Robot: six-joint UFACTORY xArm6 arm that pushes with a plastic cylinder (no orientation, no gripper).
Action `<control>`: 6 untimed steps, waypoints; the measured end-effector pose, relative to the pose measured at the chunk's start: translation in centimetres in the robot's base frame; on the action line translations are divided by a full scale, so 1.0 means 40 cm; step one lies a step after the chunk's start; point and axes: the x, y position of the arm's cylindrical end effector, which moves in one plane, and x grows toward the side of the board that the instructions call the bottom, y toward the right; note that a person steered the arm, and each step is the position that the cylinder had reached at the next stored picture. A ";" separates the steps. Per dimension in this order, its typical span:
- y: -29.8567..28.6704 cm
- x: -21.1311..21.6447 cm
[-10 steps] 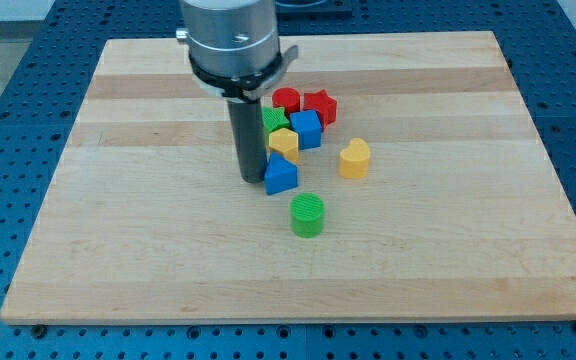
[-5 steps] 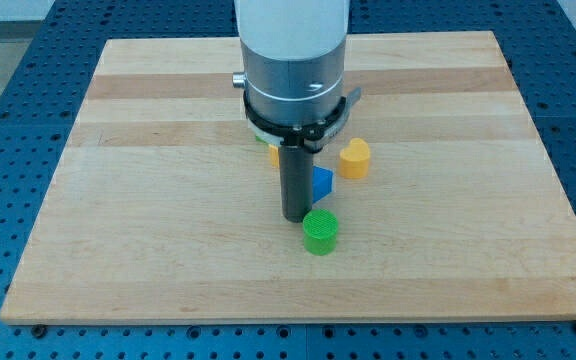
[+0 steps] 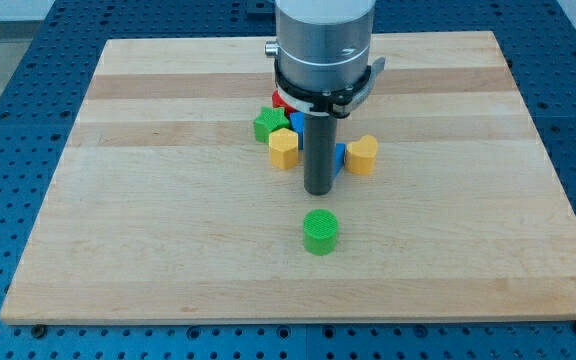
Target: Slide the triangle left of the heart
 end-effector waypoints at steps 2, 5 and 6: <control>0.046 -0.029; 0.051 -0.024; 0.043 -0.024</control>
